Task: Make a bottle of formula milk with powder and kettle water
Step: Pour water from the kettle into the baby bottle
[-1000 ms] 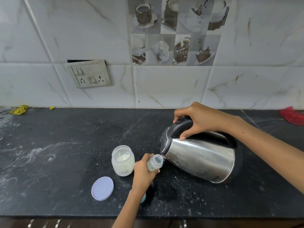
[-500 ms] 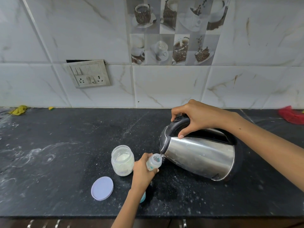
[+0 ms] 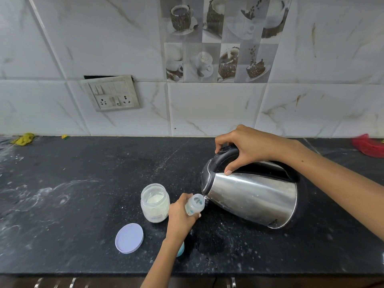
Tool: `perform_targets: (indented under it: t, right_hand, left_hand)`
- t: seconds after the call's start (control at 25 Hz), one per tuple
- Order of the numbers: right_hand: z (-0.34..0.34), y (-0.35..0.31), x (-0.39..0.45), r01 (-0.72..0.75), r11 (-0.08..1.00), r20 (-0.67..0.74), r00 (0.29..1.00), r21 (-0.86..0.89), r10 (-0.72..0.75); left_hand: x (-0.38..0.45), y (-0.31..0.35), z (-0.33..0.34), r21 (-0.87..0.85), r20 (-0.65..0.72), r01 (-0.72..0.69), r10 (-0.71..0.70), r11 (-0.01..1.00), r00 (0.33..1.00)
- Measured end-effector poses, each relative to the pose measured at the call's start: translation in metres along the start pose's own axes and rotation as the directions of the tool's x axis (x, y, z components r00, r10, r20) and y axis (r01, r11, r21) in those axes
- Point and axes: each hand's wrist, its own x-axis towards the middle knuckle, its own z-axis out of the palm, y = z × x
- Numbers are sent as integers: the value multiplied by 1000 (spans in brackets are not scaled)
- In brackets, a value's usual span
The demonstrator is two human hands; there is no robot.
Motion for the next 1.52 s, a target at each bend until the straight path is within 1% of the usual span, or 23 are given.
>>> perform_targets:
  t: [0.6,0.76,0.92,1.16,1.24,1.32,1.44,1.52]
  right_hand:
    - [0,3,2,12,1000,-2,1000,5,-12]
    - [1,6,1,28,1000,-26,999,10,-28]
    - [5,15,-9,35,996,-97,995,79,-27]
    - [27,29,-32,23,967,-216,976,255,33]
    - [38,35,-40,4,944,-277,956,331,93]
    - [52,40,-51,-14,910,-358,916,415,178]
    - [81,46,-66,-6,854,-498,810,520,310]
    - [101,48,-71,17,826,-587,712,563,385]
  left_hand:
    - [2,-4,1,-3,-9,-11,11,1000,1000]
    - [3,-6,2,-12,-7,-10,10,1000,1000]
    - [4,-11,2,-48,-17,13,-14,999,1000]
    - [2,-17,-2,-99,-32,46,-49,994,998]
    - [1,-18,0,-115,-38,46,-50,992,998]
    - [0,-17,1,-119,-48,42,-48,992,998]
    - [0,-17,3,-120,-62,41,-48,992,997]
    - [0,-17,3,-111,-68,37,-45,993,997]
